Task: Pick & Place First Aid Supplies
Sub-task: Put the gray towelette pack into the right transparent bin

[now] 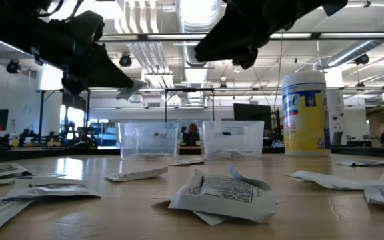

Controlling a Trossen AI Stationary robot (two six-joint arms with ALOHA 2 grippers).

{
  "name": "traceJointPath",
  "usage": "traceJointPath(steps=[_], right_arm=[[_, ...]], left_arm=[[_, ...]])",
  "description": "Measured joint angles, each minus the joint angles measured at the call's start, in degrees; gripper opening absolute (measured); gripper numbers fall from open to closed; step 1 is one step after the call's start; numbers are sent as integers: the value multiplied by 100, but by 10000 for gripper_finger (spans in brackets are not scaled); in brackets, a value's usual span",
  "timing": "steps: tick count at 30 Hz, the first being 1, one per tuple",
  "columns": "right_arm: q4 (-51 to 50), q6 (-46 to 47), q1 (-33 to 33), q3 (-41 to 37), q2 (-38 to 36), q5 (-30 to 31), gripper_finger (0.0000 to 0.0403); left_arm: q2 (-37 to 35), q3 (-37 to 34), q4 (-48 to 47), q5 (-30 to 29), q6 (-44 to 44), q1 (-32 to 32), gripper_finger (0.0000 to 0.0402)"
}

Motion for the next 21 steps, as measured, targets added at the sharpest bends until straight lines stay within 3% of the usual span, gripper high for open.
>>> traceJointPath(steps=[15, 21], right_arm=[[664, -281, -25, -7, 218, 695, 171], [882, -284, -57, 6, 335, 1064, 186]], left_arm=[[1239, 159, 2061, -42, 1548, -84, 0], [1624, 427, 2292, -38, 2016, -109, 0]])
